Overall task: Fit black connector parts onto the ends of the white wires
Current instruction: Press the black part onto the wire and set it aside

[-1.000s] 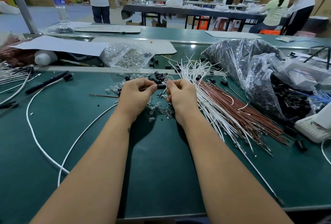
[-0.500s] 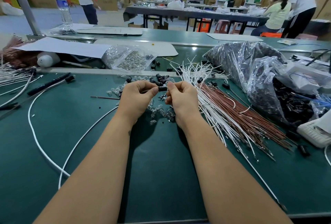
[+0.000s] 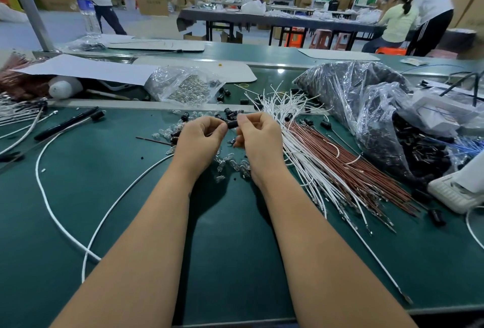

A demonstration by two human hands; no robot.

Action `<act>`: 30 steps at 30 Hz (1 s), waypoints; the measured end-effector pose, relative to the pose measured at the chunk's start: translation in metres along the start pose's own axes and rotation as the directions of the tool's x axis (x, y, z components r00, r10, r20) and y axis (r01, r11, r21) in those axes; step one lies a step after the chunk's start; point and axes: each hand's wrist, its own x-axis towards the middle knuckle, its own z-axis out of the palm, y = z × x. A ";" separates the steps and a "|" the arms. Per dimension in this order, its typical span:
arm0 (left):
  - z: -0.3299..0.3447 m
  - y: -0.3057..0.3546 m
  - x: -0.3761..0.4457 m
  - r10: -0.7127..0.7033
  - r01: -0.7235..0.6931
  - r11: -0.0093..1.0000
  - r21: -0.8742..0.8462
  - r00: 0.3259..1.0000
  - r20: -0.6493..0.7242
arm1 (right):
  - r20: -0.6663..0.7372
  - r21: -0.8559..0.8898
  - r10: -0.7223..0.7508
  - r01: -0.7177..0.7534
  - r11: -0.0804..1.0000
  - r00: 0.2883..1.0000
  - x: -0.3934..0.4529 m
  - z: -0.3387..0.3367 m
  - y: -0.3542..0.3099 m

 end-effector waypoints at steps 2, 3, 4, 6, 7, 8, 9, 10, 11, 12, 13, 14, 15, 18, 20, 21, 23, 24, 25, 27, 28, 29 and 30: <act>0.000 -0.002 0.001 -0.001 0.001 1.000 -0.002 1.000 -0.018 | -0.032 0.013 -0.024 0.025 1.000 0.999 0.001 -0.004 -0.003; -0.001 -0.002 0.001 -0.004 0.004 1.000 -0.015 1.000 -0.022 | -0.055 0.026 -0.024 0.025 0.999 0.998 0.001 -0.006 -0.005; -0.001 -0.003 0.001 -0.005 0.005 1.000 -0.027 1.000 -0.021 | -0.069 0.049 -0.017 0.020 0.999 0.997 0.002 -0.009 -0.005; -0.001 -0.003 0.000 -0.004 0.003 1.000 -0.029 1.000 -0.020 | -0.054 0.104 -0.008 0.013 0.994 0.999 0.002 -0.013 -0.006; -0.002 -0.003 0.000 -0.002 0.001 1.000 -0.028 1.000 -0.022 | -0.029 0.122 -0.010 0.014 0.992 1.000 0.003 -0.013 -0.006; -0.002 -0.003 0.000 0.001 -0.002 1.000 -0.030 1.000 -0.027 | -0.001 0.137 -0.007 0.007 0.990 1.000 0.003 -0.012 -0.006; -0.002 -0.003 0.001 0.004 -0.005 0.999 -0.035 0.999 -0.034 | 0.024 0.158 0.010 -0.013 0.987 1.000 0.003 -0.011 -0.006; -0.002 -0.003 0.001 0.006 -0.007 0.999 -0.042 0.999 -0.040 | 0.047 0.190 0.037 -0.045 0.981 0.998 0.003 -0.009 -0.006; -0.002 -0.003 0.002 0.008 -0.010 0.999 -0.048 0.999 -0.043 | 0.066 0.224 0.063 -0.076 0.972 0.996 0.003 -0.009 -0.006; -0.002 -0.003 0.002 0.010 -0.012 0.999 -0.052 0.999 -0.044 | 0.078 0.246 0.080 -0.097 0.964 0.994 0.004 -0.008 -0.006; -0.002 -0.003 0.002 0.010 -0.012 0.998 -0.055 0.999 -0.045 | 0.080 0.249 0.088 -0.105 0.963 0.993 0.004 -0.008 -0.005; -0.002 -0.004 0.002 0.008 -0.010 0.998 -0.058 0.999 -0.047 | 0.076 0.237 0.087 -0.103 0.966 0.993 0.004 -0.009 -0.004; -0.002 -0.004 0.002 0.005 -0.008 0.998 -0.063 0.999 -0.050 | 0.068 0.217 0.082 -0.095 0.971 0.994 0.004 -0.009 -0.003; -0.001 -0.003 0.001 0.000 -0.004 0.997 -0.080 0.998 -0.056 | 0.039 0.168 0.060 -0.066 0.984 0.997 0.005 -0.009 -0.001; -0.001 -0.001 0.001 -0.003 -0.001 0.996 -0.089 0.999 -0.051 | 0.026 0.144 0.047 -0.050 0.988 0.999 0.005 -0.009 0.000; -0.001 0.000 0.000 -0.006 0.001 0.995 -0.095 0.999 -0.051 | 0.023 0.140 0.042 -0.045 0.989 0.999 0.005 -0.009 0.000; -0.001 0.002 -0.002 -0.015 0.010 0.994 -0.105 0.999 -0.049 | 0.025 0.132 0.036 -0.039 0.991 0.999 0.005 -0.009 0.000; -0.001 0.003 -0.002 -0.020 0.015 0.994 -0.108 0.999 -0.047 | 0.028 0.126 0.034 -0.037 0.991 0.999 0.005 -0.008 0.000; -0.001 0.004 -0.002 -0.025 0.020 0.994 -0.107 0.999 -0.046 | 0.031 0.122 0.033 -0.037 0.992 0.999 0.005 -0.008 0.000; -0.002 0.005 -0.003 -0.028 0.024 0.996 -0.085 0.999 -0.043 | 0.036 0.105 0.028 -0.031 0.994 0.999 0.005 -0.008 0.000; -0.002 0.005 -0.003 -0.028 0.026 0.997 -0.069 0.999 -0.042 | 0.041 0.093 0.022 -0.025 0.995 0.999 0.005 -0.007 0.000; -0.002 0.006 -0.004 -0.029 0.027 0.998 -0.057 0.999 -0.041 | 0.044 0.082 0.016 -0.020 0.996 0.999 0.005 -0.007 0.000; -0.002 0.007 -0.004 -0.031 0.029 0.998 -0.054 0.999 -0.040 | 0.046 0.077 0.012 -0.016 0.997 0.999 0.005 -0.007 0.000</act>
